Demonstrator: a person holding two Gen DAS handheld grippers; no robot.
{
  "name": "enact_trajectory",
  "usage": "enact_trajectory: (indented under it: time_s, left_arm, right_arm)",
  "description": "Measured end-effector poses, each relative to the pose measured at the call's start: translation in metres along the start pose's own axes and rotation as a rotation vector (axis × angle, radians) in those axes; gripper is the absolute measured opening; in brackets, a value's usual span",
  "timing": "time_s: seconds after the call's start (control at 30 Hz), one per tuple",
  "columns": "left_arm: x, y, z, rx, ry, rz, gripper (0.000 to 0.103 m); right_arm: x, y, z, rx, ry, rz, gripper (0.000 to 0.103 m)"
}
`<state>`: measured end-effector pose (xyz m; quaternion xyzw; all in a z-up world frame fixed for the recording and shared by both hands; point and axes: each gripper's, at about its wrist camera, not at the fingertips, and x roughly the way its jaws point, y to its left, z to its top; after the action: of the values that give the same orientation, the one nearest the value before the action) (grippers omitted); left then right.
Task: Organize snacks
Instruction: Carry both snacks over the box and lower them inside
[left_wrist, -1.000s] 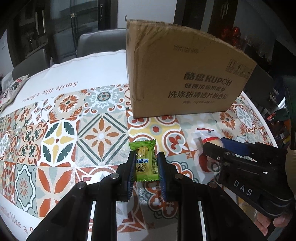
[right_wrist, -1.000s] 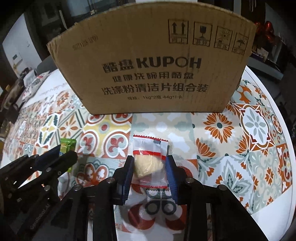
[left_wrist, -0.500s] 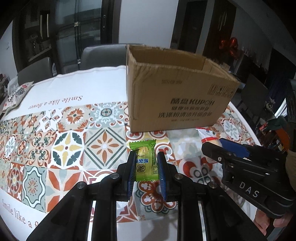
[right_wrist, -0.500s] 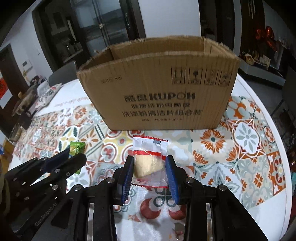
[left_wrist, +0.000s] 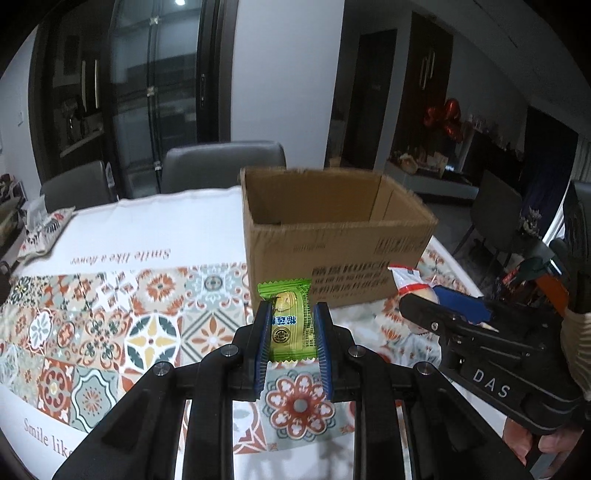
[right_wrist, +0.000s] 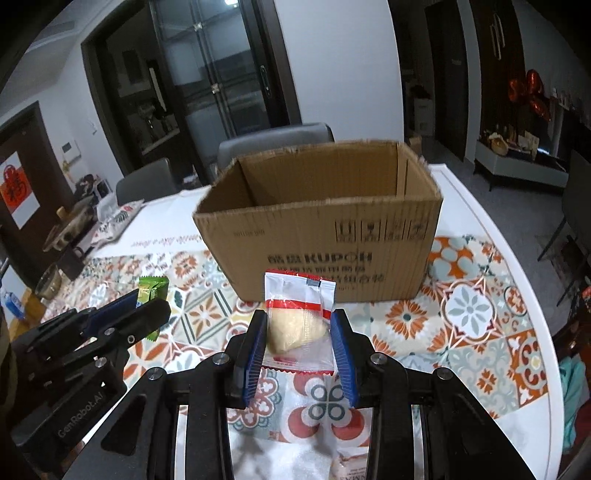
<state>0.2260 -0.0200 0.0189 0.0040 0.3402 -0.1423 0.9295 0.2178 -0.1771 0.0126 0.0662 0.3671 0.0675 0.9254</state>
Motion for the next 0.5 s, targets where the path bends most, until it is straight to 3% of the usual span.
enact_trajectory:
  time_s: [0.5]
  left_arm:
    - [-0.016, -0.014, 0.05, 0.056, -0.085, -0.006, 0.023]
  right_arm:
    - [-0.037, -0.007, 0.048, -0.045, -0.121, 0.012, 0.036]
